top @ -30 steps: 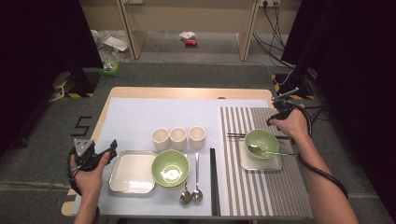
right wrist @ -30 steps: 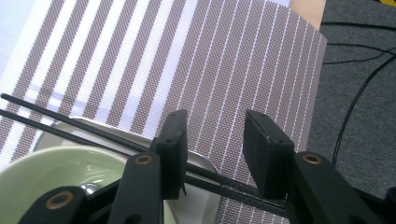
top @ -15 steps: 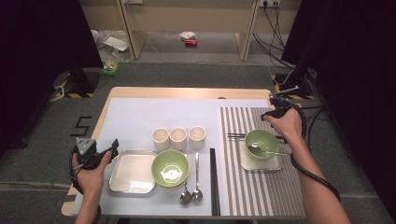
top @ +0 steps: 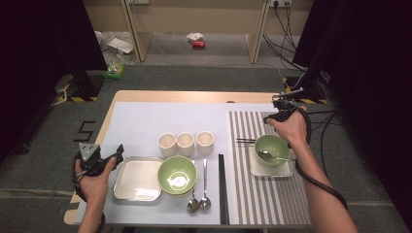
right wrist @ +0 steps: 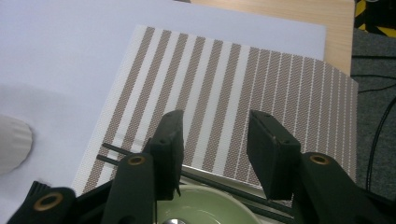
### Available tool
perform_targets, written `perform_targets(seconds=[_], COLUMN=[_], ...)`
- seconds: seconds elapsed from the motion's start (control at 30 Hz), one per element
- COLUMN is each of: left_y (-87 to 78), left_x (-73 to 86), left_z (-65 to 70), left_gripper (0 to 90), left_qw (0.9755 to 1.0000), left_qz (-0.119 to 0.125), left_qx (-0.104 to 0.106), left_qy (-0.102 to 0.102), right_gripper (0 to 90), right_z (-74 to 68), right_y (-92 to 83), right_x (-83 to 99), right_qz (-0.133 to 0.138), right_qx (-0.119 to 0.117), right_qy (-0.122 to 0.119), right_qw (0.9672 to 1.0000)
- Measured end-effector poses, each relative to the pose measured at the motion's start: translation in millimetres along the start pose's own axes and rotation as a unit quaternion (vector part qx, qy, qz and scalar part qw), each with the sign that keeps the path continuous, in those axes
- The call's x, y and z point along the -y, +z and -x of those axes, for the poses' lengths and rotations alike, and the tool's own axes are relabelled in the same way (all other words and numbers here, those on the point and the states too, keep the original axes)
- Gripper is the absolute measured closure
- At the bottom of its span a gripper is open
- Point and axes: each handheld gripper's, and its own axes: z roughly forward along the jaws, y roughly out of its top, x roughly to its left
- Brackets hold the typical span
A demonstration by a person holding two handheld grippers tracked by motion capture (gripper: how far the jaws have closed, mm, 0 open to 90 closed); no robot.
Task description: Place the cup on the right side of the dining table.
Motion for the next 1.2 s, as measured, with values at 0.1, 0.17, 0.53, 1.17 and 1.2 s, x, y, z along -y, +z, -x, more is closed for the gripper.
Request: perform_targets(seconds=[0.1,0.17,0.53,1.17,1.2], left_y=[-0.1,-0.2,0.1,0.5,0.5], left_x=[-0.4,-0.4,-0.9,-1.7,-1.5], left_z=[0.9,0.8,3.7,4.8,4.9], left_gripper=[14.1,14.1,14.1,14.0,14.0], left_qw=[1.0000,1.0000,1.0000,0.9999,0.9999], left_qz=[-0.001,-0.001,0.000,-0.001,-0.002], left_qx=[0.001,0.000,0.008,0.013,0.014], left_qy=[0.001,0.001,0.004,0.006,0.006], right_gripper=[56.7,56.6,56.7,57.0,57.0], right_z=[-3.8,-6.2,-19.7,-62.6,-62.6], right_y=[3.0,3.8,3.8,5.0,5.0], right_x=[-0.3,-0.4,1.5,4.2,4.2], right_qz=[0.000,-0.003,-0.002,-0.002,-0.002], right_qx=[-0.003,-0.006,-0.010,-0.036,-0.036], right_qy=[-0.006,-0.006,-0.003,-0.025,-0.025], right_qw=[1.0000,1.0000,0.9999,0.9990,0.9990])
